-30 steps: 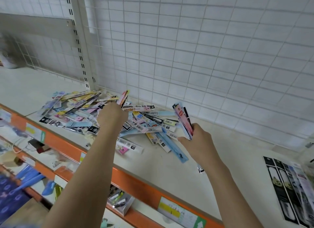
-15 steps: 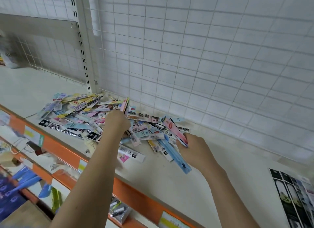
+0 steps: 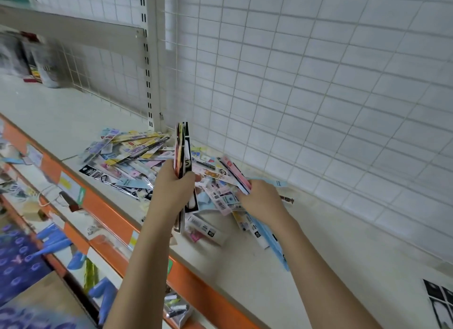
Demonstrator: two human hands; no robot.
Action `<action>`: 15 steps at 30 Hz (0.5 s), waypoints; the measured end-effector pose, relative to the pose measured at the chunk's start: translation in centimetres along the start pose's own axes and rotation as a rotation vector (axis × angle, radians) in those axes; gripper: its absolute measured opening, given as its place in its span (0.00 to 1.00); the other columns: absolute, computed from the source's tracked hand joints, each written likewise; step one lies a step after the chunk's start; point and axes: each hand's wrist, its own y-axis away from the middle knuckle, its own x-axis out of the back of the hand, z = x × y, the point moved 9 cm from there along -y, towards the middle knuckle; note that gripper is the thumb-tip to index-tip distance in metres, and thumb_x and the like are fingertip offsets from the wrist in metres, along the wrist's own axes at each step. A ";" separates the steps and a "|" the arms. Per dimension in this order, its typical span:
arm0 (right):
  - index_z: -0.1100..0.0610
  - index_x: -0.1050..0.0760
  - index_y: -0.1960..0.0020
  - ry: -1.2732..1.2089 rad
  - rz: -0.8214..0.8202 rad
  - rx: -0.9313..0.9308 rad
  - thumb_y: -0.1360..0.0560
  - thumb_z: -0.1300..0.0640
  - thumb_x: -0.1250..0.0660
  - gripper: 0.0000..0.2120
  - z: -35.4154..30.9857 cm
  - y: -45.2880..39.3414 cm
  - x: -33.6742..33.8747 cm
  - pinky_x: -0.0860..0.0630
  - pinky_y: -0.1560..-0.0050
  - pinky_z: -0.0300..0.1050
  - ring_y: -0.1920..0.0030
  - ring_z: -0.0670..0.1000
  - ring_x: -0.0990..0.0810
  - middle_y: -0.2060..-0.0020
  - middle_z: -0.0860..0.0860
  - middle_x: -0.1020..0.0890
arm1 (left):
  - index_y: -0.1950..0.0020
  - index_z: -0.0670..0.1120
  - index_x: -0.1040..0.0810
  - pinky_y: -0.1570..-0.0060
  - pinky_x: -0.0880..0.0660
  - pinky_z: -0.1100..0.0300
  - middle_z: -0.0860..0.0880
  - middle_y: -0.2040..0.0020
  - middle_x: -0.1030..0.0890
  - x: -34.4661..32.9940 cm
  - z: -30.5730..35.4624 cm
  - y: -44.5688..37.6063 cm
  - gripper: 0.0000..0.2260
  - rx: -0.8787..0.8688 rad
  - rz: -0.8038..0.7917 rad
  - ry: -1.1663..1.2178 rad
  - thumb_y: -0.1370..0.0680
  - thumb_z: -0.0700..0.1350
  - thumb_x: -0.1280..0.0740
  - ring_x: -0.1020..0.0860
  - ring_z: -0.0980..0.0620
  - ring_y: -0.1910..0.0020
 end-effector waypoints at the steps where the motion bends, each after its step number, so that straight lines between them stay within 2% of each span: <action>1: 0.59 0.24 0.55 0.013 -0.013 0.014 0.23 0.51 0.36 0.11 -0.8 -0.6 -0.4 0.32 0.72 0.40 0.68 0.51 0.27 0.65 0.52 0.23 | 0.45 0.43 0.28 0.68 0.29 0.61 0.46 0.54 0.19 0.3 -0.2 0.2 0.08 -0.006 0.016 0.033 0.23 0.37 0.40 0.22 0.51 0.65; 5: 0.55 0.37 0.67 0.119 -0.079 0.019 0.26 0.41 0.34 0.22 -2.6 -1.7 -2.8 0.39 0.74 0.41 0.72 0.47 0.33 0.72 0.49 0.31 | 0.46 0.42 0.27 0.68 0.29 0.60 0.47 0.61 0.22 1.1 -0.8 0.3 0.06 -0.016 0.072 0.069 0.22 0.42 0.38 0.25 0.52 0.70; 8: 0.55 0.37 0.69 0.135 -0.124 -0.012 0.26 0.44 0.34 0.22 -2.2 -1.7 -4.2 0.38 0.74 0.41 0.73 0.49 0.31 0.73 0.50 0.30 | 0.46 0.42 0.27 0.68 0.29 0.60 0.48 0.62 0.22 1.4 -1.0 0.3 0.08 -0.002 0.081 0.047 0.22 0.44 0.38 0.25 0.52 0.70; 11: 0.59 0.28 0.65 0.082 -0.109 -0.031 0.26 0.53 0.35 0.12 -1.6 -1.2 -3.3 0.32 0.71 0.41 0.70 0.53 0.27 0.70 0.52 0.25 | 0.48 0.42 0.27 0.69 0.29 0.61 0.47 0.61 0.23 1.2 -0.9 0.3 0.08 -0.019 0.076 0.035 0.22 0.46 0.37 0.25 0.52 0.70; 13: 0.60 0.24 0.55 0.040 -0.060 -0.044 0.25 0.50 0.36 0.12 -1.1 -0.4 -1.6 0.30 0.67 0.43 0.65 0.54 0.25 0.64 0.54 0.23 | 0.50 0.43 0.28 0.71 0.30 0.63 0.46 0.62 0.25 0.8 -0.5 0.6 0.09 -0.037 0.062 0.034 0.23 0.48 0.35 0.26 0.51 0.69; 15: 0.58 0.27 0.53 0.005 -0.038 -0.071 0.24 0.50 0.37 0.11 0.1 0.8 0.1 0.32 0.68 0.42 0.62 0.54 0.26 0.62 0.53 0.24 | 0.53 0.43 0.29 0.72 0.31 0.63 0.46 0.64 0.28 -0.1 0.1 0.9 0.10 -0.071 0.033 0.042 0.24 0.49 0.33 0.27 0.49 0.69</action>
